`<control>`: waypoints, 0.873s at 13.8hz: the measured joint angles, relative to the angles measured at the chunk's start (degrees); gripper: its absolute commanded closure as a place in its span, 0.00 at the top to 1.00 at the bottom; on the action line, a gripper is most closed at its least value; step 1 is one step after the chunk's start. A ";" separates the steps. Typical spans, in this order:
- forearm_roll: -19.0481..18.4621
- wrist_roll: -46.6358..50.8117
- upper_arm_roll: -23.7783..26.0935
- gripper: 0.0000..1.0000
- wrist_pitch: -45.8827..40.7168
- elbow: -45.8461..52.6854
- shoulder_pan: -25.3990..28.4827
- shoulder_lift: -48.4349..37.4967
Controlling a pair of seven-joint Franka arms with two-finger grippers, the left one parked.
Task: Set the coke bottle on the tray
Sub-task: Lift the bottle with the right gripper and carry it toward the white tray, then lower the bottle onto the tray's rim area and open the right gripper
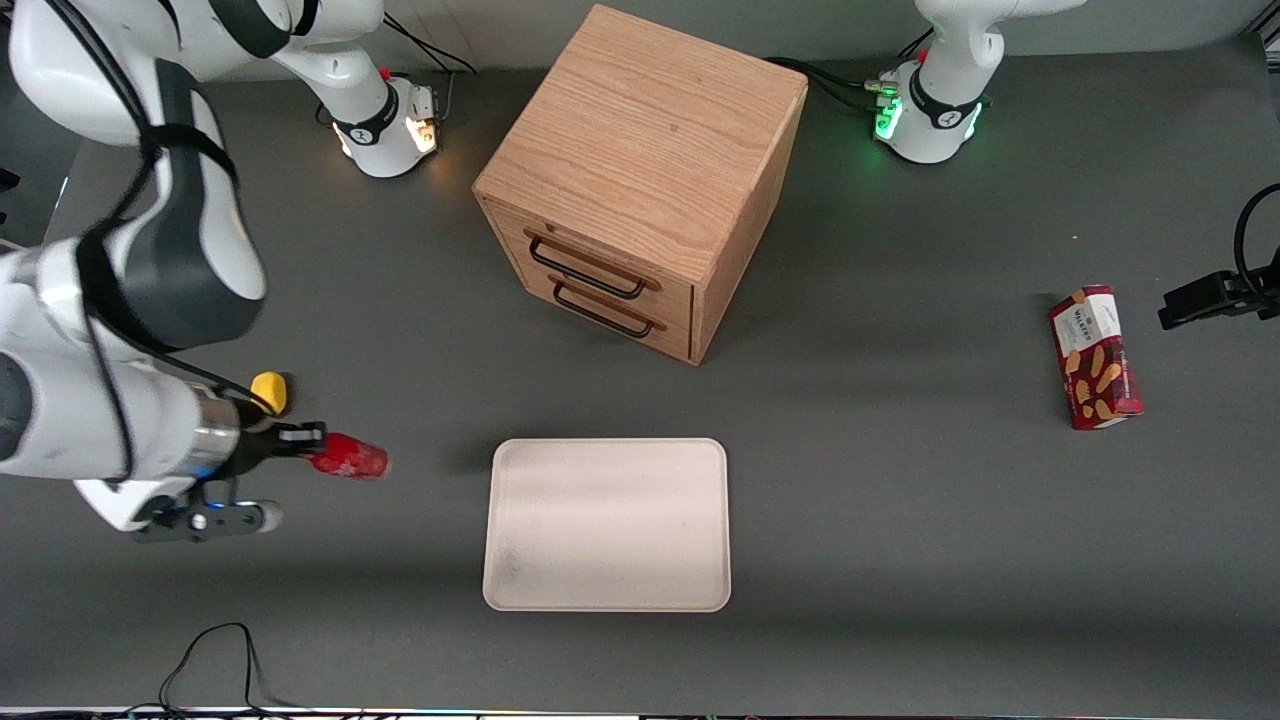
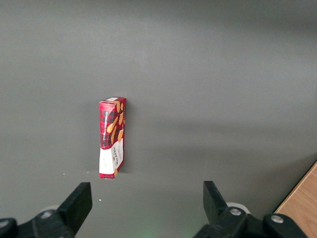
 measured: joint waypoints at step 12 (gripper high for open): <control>-1.08 24.07 4.02 0.00 25.14 0.16 5.52 11.83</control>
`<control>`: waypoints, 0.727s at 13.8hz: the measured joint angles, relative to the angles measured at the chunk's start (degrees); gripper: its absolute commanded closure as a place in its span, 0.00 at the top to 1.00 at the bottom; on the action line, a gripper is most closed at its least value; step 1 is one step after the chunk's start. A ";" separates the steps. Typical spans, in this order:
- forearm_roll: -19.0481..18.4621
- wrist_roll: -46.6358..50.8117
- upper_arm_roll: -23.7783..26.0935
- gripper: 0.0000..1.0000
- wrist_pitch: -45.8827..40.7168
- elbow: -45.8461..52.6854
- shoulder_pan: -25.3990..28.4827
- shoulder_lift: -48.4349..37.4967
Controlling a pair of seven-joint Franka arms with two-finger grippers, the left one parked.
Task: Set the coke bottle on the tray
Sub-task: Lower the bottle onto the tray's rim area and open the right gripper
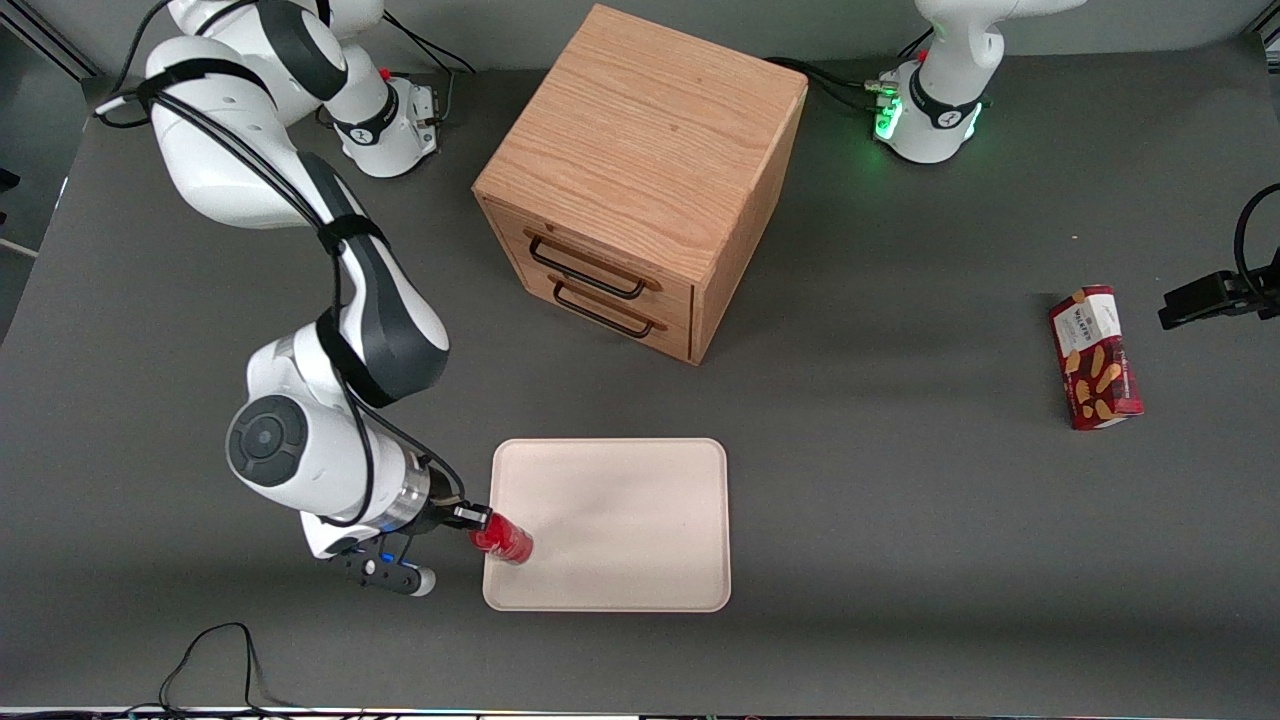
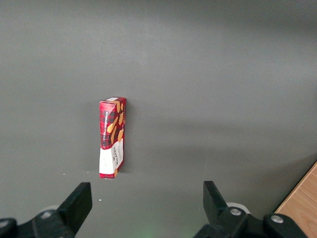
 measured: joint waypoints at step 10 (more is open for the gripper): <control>-1.12 0.11 -1.92 0.00 2.77 0.17 0.02 3.08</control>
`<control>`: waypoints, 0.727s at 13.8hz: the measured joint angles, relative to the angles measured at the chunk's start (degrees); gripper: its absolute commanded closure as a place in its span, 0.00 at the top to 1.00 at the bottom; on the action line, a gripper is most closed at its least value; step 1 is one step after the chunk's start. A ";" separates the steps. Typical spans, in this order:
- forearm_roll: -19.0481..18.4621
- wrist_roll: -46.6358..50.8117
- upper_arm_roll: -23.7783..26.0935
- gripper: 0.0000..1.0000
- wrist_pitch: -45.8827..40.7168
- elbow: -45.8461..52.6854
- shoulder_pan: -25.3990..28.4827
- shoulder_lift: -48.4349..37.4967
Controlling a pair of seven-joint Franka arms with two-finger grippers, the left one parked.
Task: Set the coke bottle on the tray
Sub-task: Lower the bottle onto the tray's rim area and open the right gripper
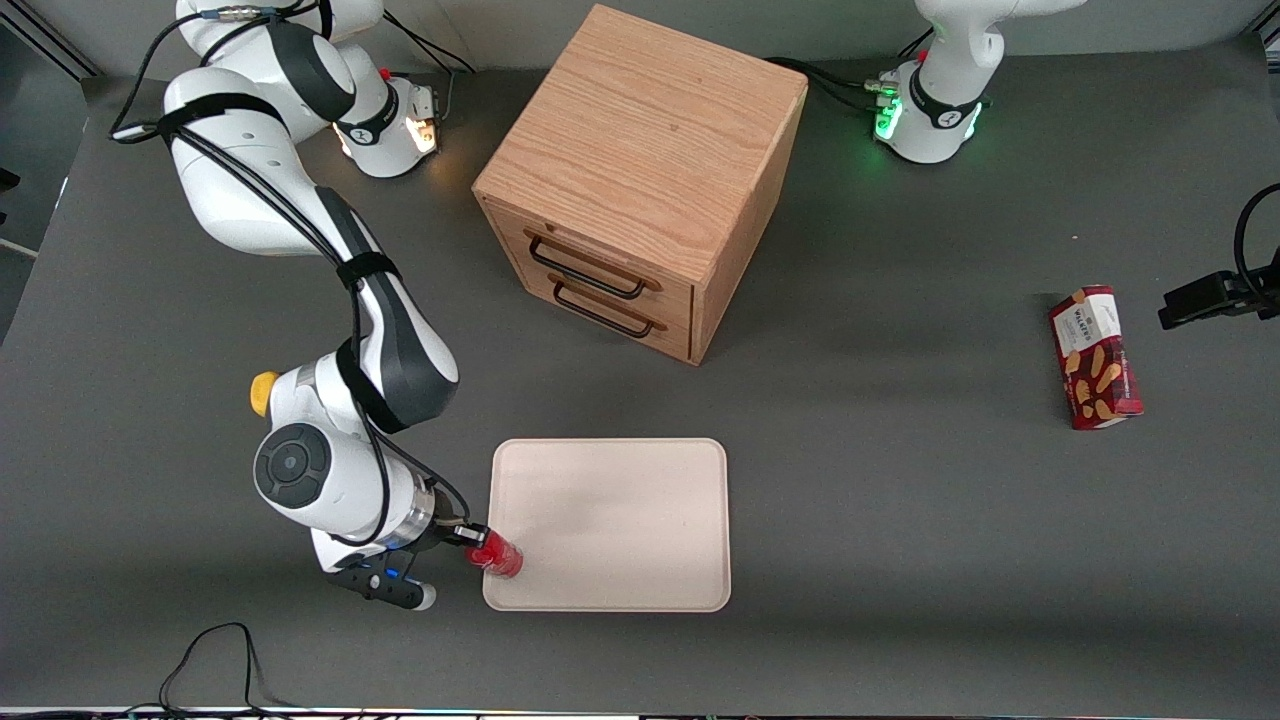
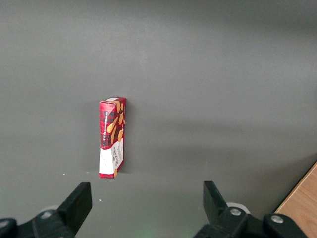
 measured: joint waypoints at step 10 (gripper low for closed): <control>-2.73 0.01 -0.03 1.00 1.18 0.49 0.14 0.24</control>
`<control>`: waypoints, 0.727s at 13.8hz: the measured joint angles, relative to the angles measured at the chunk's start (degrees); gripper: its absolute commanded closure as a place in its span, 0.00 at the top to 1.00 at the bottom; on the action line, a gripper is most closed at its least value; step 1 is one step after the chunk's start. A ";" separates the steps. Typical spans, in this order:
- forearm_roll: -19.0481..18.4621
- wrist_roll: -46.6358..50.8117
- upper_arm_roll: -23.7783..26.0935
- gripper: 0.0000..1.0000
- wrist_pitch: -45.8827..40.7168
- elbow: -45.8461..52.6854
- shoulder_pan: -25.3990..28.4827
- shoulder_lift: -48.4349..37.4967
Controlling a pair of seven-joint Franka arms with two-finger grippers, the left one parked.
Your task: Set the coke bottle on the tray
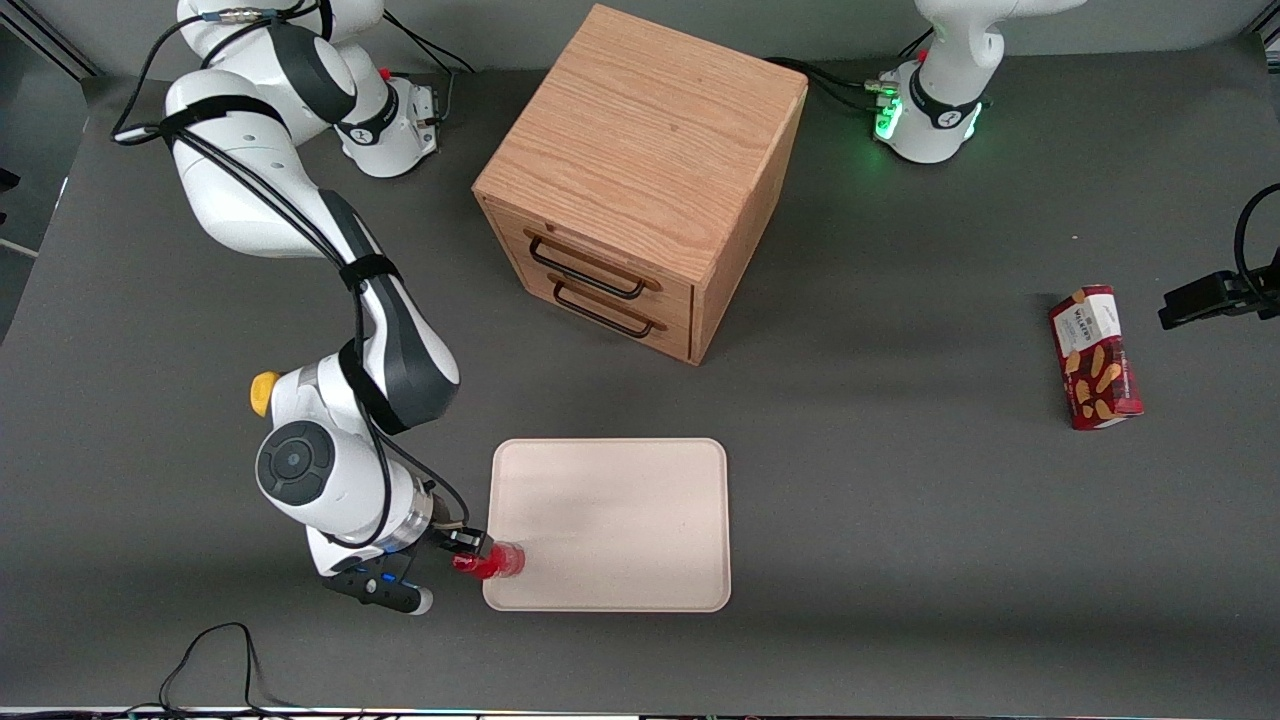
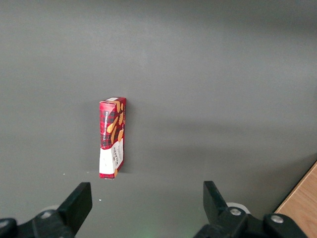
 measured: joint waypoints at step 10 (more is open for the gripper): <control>-0.20 0.00 0.00 1.00 -2.64 0.59 0.25 -0.01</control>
